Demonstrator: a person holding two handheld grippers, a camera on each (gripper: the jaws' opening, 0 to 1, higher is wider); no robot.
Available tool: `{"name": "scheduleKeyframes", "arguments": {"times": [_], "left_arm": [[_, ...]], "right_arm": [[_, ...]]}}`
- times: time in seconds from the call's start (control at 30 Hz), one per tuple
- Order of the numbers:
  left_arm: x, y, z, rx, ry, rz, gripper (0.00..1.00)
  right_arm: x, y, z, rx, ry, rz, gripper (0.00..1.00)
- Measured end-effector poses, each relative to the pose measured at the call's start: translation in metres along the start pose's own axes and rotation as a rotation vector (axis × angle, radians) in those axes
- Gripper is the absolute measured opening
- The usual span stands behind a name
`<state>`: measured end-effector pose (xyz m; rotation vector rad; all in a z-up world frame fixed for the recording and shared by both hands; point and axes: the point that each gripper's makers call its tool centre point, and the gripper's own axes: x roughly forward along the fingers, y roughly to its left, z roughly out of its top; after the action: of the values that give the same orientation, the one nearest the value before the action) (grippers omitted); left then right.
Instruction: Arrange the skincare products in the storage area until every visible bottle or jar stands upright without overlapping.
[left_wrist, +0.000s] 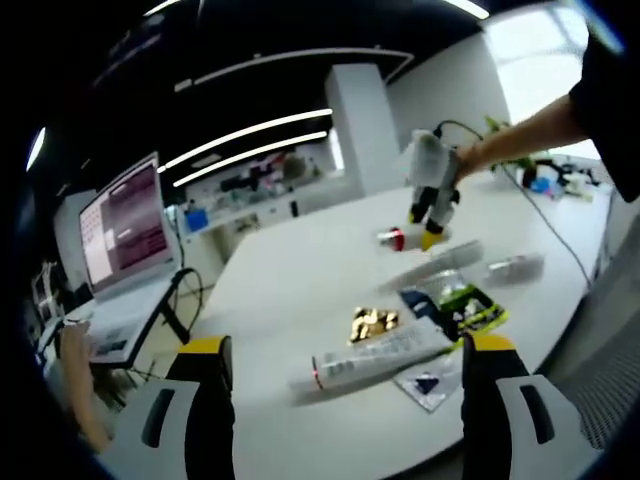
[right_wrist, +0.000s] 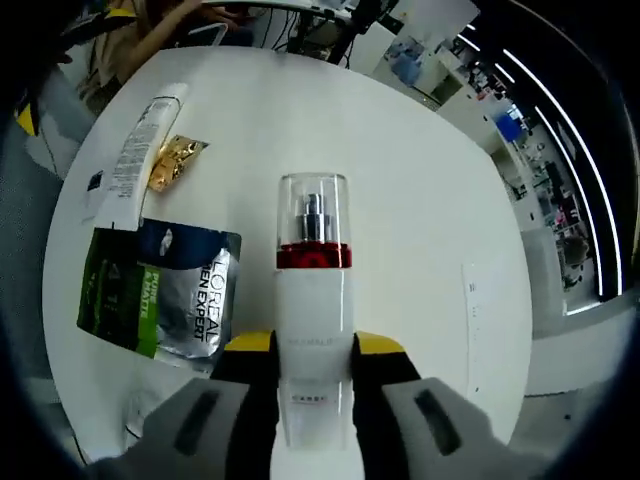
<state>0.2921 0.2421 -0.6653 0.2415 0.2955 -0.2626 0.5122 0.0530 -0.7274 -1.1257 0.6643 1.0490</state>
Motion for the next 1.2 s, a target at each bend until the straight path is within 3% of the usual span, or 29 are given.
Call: {"name": "scheduleKeyframes", "arguments": {"times": [0.23,0.5,0.73,0.9,1.03,1.2], "left_arm": [[0.0,0.0,0.001,-0.002,-0.003,0.001,0.93],[0.0,0.002,0.003,-0.001,-0.011,0.017,0.93],[-0.001,0.001,0.003,0.0,-0.014,0.016,0.93],[-0.001,-0.001,0.004,-0.004,-0.014,0.003,0.94],[-0.002,-0.005,0.008,-0.063,-0.034,-0.038,0.95],[-0.004,0.003,0.016,-0.221,-0.081,-0.05,0.95]], "right_arm": [[-0.024,0.001,0.014,0.004,-0.061,-0.052,0.26],[-0.057,0.019,0.037,-0.027,-0.147,-0.091,0.26],[-0.079,0.031,0.05,0.02,-0.237,-0.14,0.26],[-0.094,0.041,0.055,0.105,-0.295,-0.157,0.26],[-0.105,0.052,0.058,0.138,-0.333,-0.169,0.26],[-0.117,0.06,0.063,0.191,-0.38,-0.184,0.26]]}}
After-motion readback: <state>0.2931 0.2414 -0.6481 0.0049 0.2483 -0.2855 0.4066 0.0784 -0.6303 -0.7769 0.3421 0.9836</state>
